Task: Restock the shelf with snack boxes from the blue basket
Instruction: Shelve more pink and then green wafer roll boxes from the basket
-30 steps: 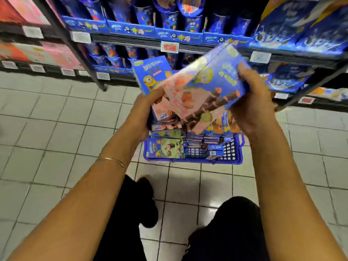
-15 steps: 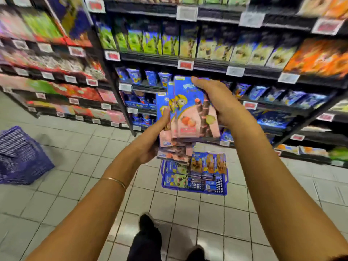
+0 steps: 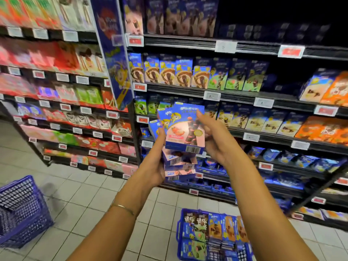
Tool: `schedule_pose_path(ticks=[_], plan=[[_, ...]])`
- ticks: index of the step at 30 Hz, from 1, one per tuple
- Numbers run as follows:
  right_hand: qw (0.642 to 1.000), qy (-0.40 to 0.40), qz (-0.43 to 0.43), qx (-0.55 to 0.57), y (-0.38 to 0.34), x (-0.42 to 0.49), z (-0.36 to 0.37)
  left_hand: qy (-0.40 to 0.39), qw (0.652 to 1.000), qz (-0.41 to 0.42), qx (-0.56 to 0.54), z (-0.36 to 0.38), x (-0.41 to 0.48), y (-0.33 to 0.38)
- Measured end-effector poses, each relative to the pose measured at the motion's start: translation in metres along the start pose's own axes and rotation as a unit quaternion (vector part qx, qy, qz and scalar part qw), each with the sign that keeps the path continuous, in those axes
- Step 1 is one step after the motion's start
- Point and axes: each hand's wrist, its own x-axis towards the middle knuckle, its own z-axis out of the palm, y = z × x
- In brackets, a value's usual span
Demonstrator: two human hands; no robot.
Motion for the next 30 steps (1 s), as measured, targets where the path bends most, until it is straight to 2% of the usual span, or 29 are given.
schedule_pose_path(ticks=[3,9,13,19,26,30], plan=[[1.000,0.005,-0.017,0.006,0.005,0.008,0.019,0.000,1.000,0.026,0.001,-0.003,0.011,0.025],[0.991,0.038,-0.082,-0.099,-0.002,0.035,0.045,0.018,0.993,0.114,0.031,-0.005,0.026,0.065],[0.983,0.002,-0.113,-0.147,-0.018,0.064,0.048,0.038,0.988,0.150,0.021,-0.008,0.048,0.088],[0.986,0.009,-0.149,-0.078,-0.038,0.138,0.051,0.035,0.991,0.131,0.013,-0.016,0.106,0.129],[0.982,0.010,-0.184,-0.027,-0.085,0.223,0.053,0.080,0.979,0.186,0.037,-0.023,0.159,0.193],[0.979,0.009,-0.202,-0.025,-0.129,0.283,0.056,0.069,0.978,0.192,0.039,-0.032,0.176,0.232]])
